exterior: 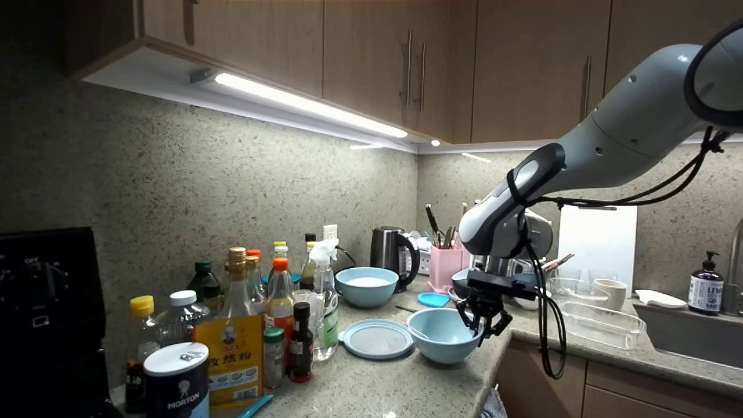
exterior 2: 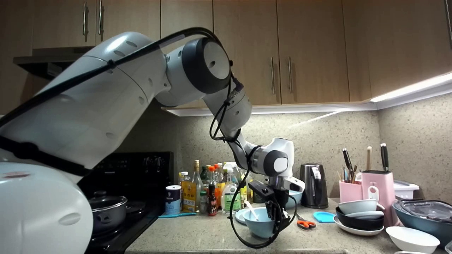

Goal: Put the clear lunch box beside the sink and then move the blue bowl to the right

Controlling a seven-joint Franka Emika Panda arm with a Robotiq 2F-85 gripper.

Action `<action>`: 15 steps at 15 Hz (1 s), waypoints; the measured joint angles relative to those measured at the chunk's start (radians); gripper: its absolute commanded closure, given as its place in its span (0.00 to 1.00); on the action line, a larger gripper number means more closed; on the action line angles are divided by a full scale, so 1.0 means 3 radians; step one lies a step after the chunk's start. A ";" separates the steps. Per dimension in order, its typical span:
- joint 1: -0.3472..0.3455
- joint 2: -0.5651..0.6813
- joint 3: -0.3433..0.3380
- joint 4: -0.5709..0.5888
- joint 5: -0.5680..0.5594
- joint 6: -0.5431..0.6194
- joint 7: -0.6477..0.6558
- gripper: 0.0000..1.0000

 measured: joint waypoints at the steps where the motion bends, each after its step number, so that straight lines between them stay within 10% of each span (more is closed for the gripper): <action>1: 0.0016 -0.0005 -0.0020 0.0000 0.0000 -0.0030 0.0064 0.93; 15: 0.0077 0.0128 -0.0080 0.0033 -0.0202 -0.0301 0.0299 0.01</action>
